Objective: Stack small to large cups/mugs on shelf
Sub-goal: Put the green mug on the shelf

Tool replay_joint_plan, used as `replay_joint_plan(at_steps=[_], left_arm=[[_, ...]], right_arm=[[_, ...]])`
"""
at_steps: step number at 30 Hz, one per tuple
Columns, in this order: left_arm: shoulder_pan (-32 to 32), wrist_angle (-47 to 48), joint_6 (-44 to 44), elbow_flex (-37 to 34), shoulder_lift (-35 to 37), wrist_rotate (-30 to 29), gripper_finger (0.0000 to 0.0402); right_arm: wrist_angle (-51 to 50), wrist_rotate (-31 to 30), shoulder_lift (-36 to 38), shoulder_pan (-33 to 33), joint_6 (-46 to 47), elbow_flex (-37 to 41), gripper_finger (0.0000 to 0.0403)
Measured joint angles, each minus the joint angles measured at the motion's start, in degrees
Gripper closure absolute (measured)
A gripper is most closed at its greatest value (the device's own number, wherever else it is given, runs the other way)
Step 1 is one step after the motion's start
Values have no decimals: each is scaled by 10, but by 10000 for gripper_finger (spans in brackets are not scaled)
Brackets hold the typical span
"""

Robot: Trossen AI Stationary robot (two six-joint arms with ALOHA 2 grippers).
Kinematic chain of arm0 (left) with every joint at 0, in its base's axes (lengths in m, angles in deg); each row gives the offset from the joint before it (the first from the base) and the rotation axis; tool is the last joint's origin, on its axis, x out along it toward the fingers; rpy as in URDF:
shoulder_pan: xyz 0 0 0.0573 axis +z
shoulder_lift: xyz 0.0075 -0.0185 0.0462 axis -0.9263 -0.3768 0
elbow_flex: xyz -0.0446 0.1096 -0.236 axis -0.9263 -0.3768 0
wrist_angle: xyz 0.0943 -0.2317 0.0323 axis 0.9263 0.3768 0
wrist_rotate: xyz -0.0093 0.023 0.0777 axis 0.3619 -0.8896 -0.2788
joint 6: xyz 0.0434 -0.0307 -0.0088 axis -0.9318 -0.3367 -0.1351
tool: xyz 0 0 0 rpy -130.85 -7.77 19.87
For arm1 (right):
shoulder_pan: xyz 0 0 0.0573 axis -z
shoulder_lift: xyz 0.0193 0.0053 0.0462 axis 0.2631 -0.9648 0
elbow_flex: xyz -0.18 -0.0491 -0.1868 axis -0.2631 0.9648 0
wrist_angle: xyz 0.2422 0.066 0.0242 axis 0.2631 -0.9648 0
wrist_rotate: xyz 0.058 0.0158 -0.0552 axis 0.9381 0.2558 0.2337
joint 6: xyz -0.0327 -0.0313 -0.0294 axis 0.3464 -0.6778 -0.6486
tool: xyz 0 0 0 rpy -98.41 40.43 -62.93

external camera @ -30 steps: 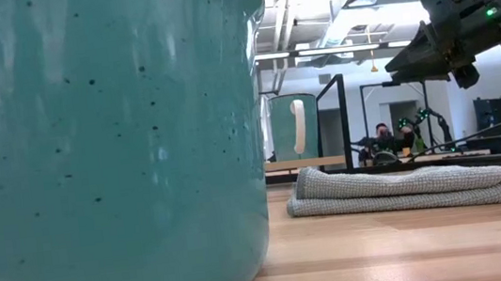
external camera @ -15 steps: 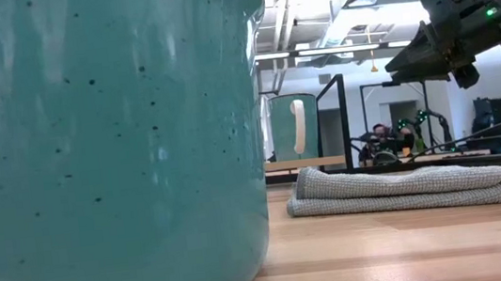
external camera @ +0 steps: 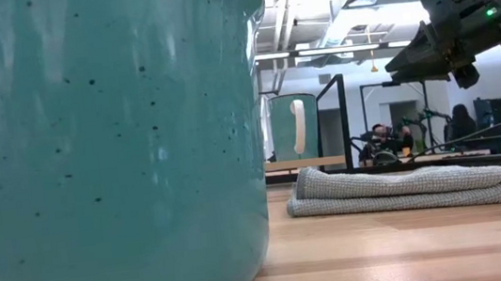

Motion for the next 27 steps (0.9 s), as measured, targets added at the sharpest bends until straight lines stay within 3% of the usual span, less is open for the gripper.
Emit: replay_joint_plan(at_steps=[9, 27], left_arm=[[2, -81, 16, -50, 0, 8, 118], [17, -75, 23, -51, 0, -41, 213]], right_arm=[[0, 0, 0, 0, -1, 0, 230], [0, 0, 0, 0, 0, 0, 230]])
